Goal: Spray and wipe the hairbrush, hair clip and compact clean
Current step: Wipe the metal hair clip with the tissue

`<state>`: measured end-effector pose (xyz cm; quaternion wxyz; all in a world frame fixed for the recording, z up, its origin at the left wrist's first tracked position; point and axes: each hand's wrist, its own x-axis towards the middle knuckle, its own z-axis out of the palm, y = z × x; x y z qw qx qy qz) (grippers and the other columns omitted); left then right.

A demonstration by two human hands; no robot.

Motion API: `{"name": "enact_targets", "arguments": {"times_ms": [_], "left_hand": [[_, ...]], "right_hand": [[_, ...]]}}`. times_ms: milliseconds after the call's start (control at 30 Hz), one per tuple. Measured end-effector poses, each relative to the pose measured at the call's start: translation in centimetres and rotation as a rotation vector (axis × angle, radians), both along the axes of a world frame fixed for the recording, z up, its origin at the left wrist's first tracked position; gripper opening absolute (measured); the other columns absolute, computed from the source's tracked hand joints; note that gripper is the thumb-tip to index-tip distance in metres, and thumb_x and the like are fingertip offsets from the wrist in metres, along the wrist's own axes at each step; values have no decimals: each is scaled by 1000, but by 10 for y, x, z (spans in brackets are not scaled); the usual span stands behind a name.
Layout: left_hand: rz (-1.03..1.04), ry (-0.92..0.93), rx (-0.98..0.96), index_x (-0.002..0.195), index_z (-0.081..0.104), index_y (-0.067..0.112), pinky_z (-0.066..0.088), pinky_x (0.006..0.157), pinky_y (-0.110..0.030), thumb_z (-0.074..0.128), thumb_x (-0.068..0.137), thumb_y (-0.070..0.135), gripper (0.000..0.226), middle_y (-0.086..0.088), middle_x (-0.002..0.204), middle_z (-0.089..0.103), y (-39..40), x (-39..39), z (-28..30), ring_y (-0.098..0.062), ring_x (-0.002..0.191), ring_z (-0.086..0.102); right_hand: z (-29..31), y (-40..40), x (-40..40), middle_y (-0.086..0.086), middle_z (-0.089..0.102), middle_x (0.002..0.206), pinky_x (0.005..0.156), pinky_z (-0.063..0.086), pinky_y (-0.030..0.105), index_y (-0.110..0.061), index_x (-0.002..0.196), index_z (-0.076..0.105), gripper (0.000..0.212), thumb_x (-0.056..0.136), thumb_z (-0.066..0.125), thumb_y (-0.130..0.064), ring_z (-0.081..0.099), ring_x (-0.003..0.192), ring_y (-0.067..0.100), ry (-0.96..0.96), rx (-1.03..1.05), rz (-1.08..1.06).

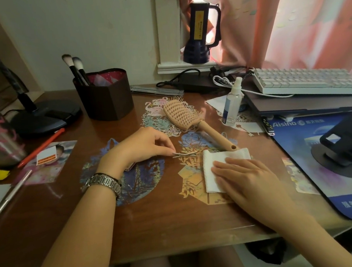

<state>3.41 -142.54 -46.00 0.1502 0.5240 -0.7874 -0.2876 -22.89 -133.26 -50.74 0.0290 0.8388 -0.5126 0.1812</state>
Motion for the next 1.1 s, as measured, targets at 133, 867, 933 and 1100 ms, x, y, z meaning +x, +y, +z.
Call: {"name": "enact_targets", "arguments": {"times_ms": [133,867,933,1100], "left_hand": [[-12,-27,21,86,76,30,46,75,-25,71,82,33,6,12,86,71,-1,0,-1,-4,84,61],[19,80,-93,90,72,31,46,80,-18,77,76,32,14,15,91,71,3,-3,3,5,89,62],[-32,35,-67,92,72,29,45,81,-16,81,72,29,22,14,90,71,5,-6,3,7,88,62],[-56,-41,-50,93,71,27,45,86,-21,77,78,22,17,12,89,71,1,-6,-1,3,89,63]], "right_hand": [[-1,0,0,-17,63,120,95,46,34,-32,117,64,37,92,39,-44,55,117,8,-1,-6,2],[-1,0,0,-17,63,121,96,42,31,-32,117,64,37,92,39,-43,54,118,7,-11,-1,-2],[-1,0,0,-17,63,121,95,43,31,-32,117,64,37,92,39,-43,54,118,7,-15,0,-1],[-1,0,0,-17,62,122,96,42,32,-33,118,63,37,92,38,-44,53,119,7,-9,12,2]]}}
